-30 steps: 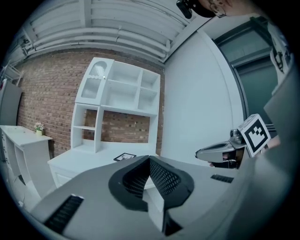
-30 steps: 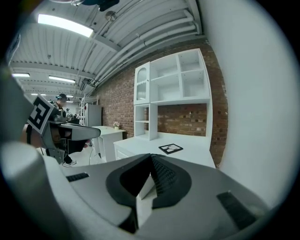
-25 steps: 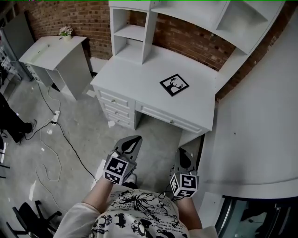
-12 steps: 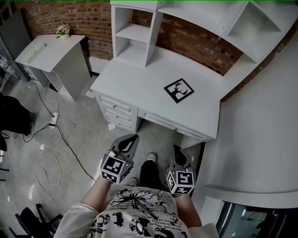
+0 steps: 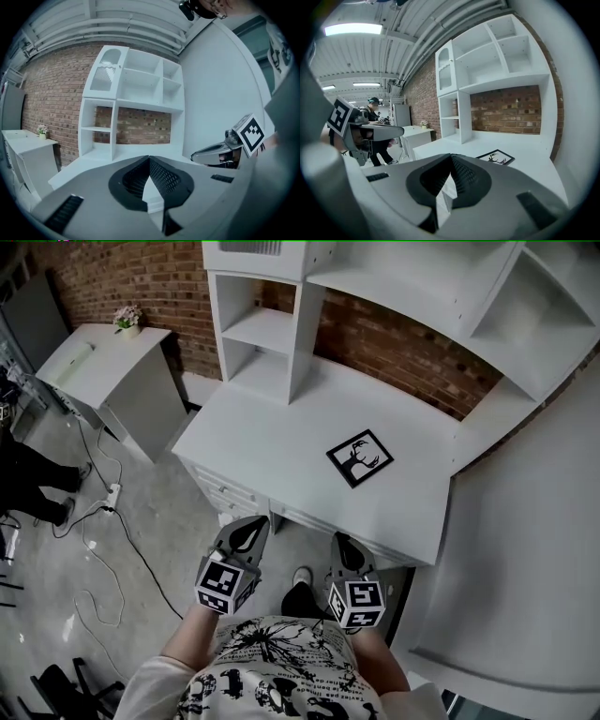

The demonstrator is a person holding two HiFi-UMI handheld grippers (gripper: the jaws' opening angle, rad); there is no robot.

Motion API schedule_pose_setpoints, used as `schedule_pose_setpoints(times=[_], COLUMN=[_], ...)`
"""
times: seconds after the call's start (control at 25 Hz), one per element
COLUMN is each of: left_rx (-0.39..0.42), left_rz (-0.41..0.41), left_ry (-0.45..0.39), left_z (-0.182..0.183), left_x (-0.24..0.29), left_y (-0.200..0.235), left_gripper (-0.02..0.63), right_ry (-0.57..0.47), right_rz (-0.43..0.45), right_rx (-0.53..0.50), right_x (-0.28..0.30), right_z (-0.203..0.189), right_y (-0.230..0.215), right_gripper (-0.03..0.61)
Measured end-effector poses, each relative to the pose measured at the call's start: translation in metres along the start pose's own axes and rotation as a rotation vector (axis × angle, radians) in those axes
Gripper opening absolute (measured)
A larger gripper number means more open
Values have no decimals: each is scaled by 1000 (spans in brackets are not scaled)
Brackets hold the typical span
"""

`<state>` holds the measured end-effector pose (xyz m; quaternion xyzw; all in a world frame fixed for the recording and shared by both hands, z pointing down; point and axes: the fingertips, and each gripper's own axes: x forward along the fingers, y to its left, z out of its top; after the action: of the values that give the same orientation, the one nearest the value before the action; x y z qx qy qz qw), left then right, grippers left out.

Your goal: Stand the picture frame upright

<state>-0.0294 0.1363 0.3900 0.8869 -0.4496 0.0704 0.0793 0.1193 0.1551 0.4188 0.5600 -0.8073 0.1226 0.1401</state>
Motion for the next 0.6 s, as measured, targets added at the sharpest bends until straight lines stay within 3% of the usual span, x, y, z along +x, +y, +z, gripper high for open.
schedule_pose_setpoints(times=[0.32, 0.6], left_rx=[-19, -34], left_rz=[42, 20], left_ry=[37, 100], left_z=[17, 10], left_x=[110, 184], left_y=[8, 4], left_gripper=[12, 12], right_ry=[36, 87], right_rz=[58, 63], right_rx=[13, 43], right_x=[70, 116], right_z=[23, 15], right_y=[-89, -147], right_gripper=[6, 6])
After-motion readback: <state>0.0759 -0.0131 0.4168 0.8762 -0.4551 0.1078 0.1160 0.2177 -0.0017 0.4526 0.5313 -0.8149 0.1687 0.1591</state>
